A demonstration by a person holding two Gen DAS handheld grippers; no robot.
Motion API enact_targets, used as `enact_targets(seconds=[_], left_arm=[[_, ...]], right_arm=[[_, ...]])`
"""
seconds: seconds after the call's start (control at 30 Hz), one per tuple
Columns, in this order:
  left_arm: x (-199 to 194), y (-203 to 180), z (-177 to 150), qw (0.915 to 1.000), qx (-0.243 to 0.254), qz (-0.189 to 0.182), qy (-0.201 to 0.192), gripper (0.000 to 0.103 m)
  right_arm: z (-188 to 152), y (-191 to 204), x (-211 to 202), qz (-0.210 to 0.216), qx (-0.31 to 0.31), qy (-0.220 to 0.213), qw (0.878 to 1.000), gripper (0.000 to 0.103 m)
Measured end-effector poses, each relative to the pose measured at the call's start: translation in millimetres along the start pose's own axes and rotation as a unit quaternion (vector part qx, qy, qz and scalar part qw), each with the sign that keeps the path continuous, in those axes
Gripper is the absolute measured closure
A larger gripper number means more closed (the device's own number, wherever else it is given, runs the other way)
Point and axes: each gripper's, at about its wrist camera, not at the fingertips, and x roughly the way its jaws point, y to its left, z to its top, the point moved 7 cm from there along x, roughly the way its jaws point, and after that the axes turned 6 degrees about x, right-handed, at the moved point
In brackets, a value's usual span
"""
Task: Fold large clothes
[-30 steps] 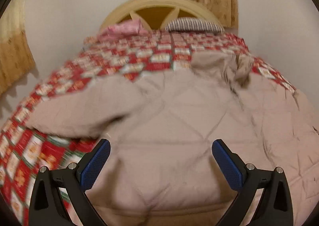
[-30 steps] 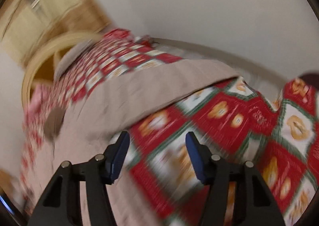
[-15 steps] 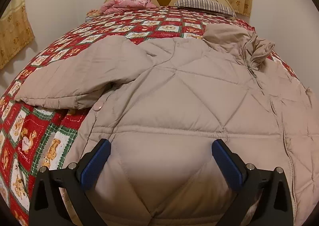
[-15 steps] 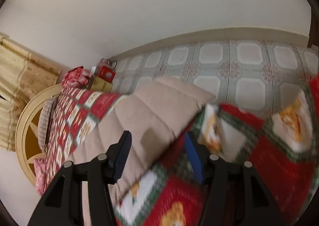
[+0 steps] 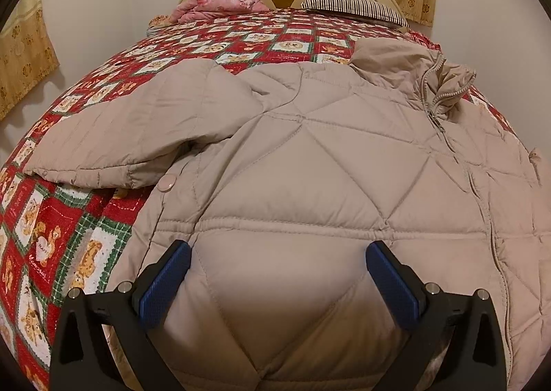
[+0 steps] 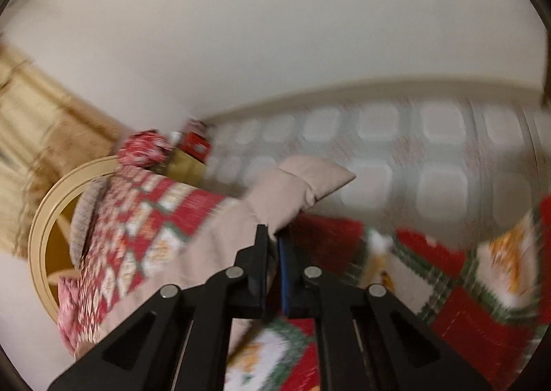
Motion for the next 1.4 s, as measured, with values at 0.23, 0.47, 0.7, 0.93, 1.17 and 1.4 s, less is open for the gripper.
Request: enact_targets(seconds=[0.23, 0.47, 0.7, 0.93, 1.17, 1.4], left_arm=[[-1.4, 0.9, -0.3, 0.9999, -0.009, -0.012, -0.002, 0.001], [-5.4, 5.1, 0.5, 0.9992, -0.025, -0.03, -0.011, 0.001], [-21.4, 26.4, 1.2, 0.994, -0.085, -0.048, -0.05, 0.001], [-28.5, 43.6, 0.9, 0.9877, -0.13, -0.05, -0.072, 0.001], [-24.8, 44.9, 1.8, 0.9872, -0.134, -0.052, -0.068, 0.001], [-23.4, 46.7, 1.5, 0.9872, -0.135, -0.053, -0.066, 0.001]], right_arm=[[-24.0, 109.8, -81.4, 0.095, -0.152, -0.022, 0.984, 0.095], [-133.6, 216.7, -143.8, 0.173, -0.302, 0.0, 0.937, 0.095], [-294.2, 286.4, -137.3, 0.245, -0.408, 0.106, 0.873, 0.095], [-440.5, 292.7, -88.7, 0.258, -0.465, 0.227, 0.815, 0.096], [-508.1, 278.9, -76.0, 0.269, -0.466, 0.316, 0.782, 0.085], [-486.5, 292.5, -119.9, 0.358, -0.42, 0.348, 0.758, 0.043]])
